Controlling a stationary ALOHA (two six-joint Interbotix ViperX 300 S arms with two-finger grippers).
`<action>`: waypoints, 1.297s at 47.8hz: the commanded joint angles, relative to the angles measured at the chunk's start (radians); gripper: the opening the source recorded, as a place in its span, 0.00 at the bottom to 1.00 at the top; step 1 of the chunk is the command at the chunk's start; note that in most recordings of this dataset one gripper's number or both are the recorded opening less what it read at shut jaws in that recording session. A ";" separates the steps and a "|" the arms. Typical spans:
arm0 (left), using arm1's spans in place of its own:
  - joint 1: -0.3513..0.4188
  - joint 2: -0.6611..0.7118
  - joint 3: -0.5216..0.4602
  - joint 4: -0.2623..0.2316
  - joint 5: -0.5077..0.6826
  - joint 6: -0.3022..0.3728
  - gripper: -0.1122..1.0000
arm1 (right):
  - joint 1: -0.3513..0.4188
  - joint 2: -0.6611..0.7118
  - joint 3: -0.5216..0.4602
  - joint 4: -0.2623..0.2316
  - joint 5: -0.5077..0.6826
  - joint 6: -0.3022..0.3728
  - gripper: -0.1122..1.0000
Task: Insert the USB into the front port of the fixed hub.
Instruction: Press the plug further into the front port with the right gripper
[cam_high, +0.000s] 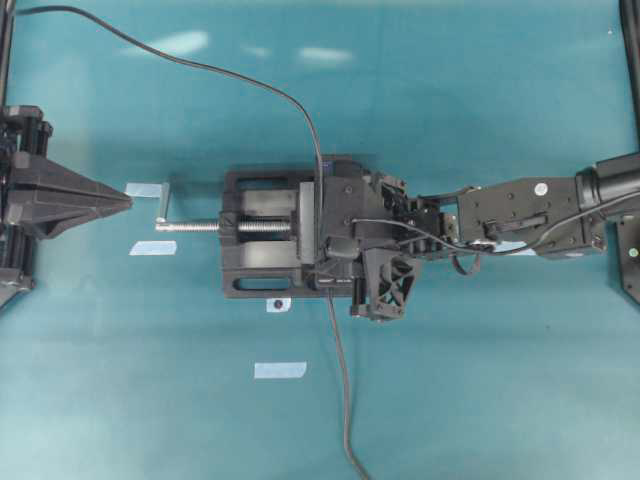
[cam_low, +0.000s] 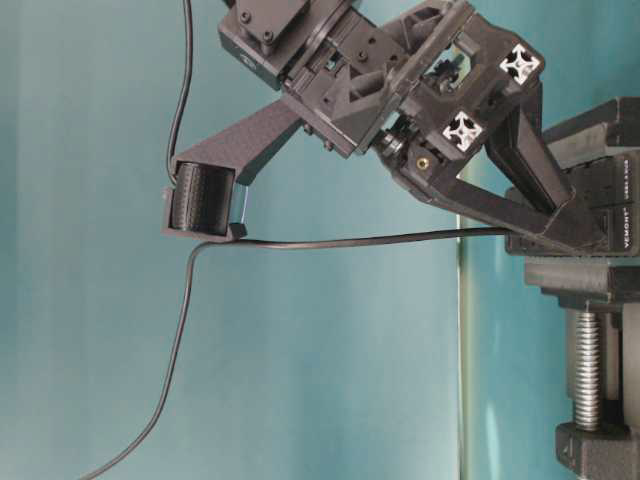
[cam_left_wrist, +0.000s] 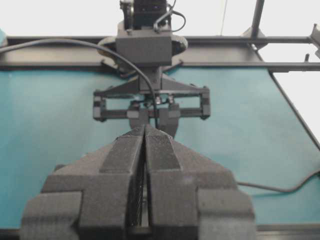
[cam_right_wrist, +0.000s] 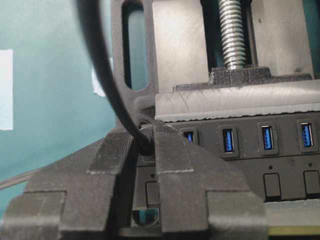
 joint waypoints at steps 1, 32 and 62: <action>-0.002 0.003 -0.014 0.002 -0.009 -0.002 0.10 | 0.031 0.003 0.006 0.005 0.009 0.015 0.17; -0.002 0.003 -0.011 0.002 -0.009 -0.002 0.10 | 0.044 0.015 0.003 -0.003 0.020 0.078 0.17; 0.000 -0.002 -0.008 0.002 -0.009 -0.002 0.10 | 0.035 -0.040 -0.015 -0.003 0.038 0.083 0.79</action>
